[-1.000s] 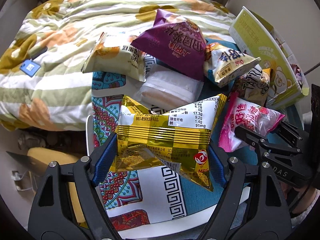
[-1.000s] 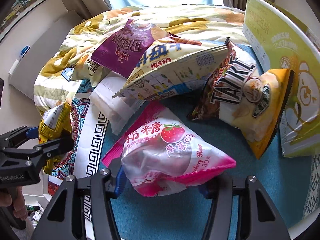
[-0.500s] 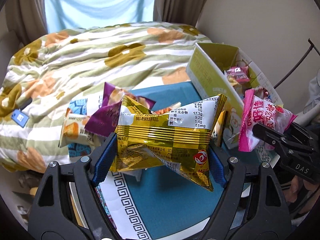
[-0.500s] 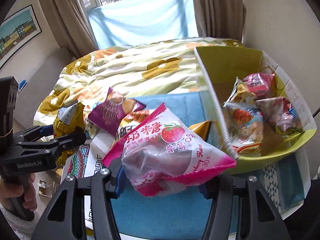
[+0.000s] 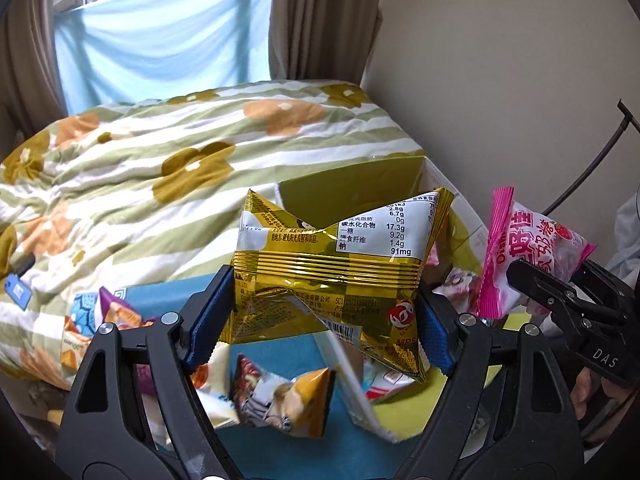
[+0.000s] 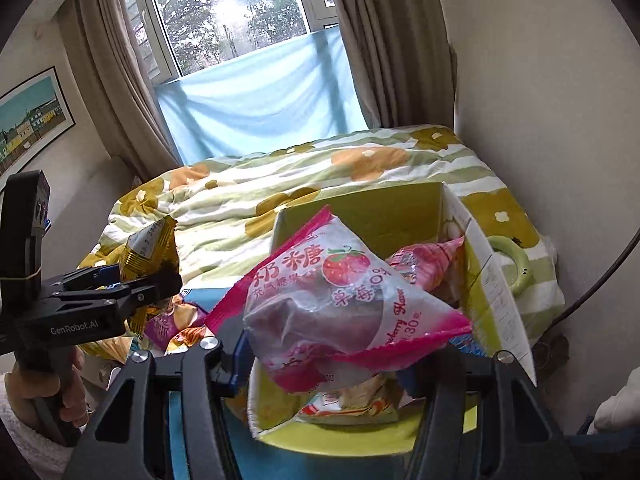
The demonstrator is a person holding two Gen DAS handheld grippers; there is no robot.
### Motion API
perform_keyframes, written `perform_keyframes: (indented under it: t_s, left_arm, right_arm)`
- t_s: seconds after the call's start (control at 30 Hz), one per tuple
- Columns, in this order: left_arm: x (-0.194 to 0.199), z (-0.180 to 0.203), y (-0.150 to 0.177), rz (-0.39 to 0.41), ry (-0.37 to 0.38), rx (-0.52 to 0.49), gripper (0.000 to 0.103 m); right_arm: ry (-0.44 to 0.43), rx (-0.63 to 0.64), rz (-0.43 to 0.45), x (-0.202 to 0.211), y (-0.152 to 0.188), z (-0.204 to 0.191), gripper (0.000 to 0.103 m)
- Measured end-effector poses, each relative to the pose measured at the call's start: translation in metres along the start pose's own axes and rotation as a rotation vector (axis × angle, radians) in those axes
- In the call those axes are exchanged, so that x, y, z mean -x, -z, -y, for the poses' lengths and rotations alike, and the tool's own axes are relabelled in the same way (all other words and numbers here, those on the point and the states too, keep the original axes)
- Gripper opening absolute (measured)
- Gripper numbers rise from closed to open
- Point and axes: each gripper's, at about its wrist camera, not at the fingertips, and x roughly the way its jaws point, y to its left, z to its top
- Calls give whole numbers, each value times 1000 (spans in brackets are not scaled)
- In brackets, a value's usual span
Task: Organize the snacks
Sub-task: 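Carry both bags over the cardboard box and open both grippers to drop them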
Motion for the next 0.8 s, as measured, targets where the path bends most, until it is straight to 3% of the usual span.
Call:
perform_keyframes:
  t_s: [0.27,0.4,0.6,0.8]
  left_arm:
    - [-85,50,-41,-90,-67,5,81]
    - [-110,54,-43,-118,-93,16,94]
    - [-112,54,-32,-142,-150,2,94]
    - [-92,36,-17,-144,-158,60,94]
  right_arm:
    - [-15,15,-34,-26,-37,74,52]
    - [-33,7,-62,-46,-47,98,52]
    - [-56,-34,-78,-63,-53,119,52]
    - [-76,-30,-118,-74,-55,123,52]
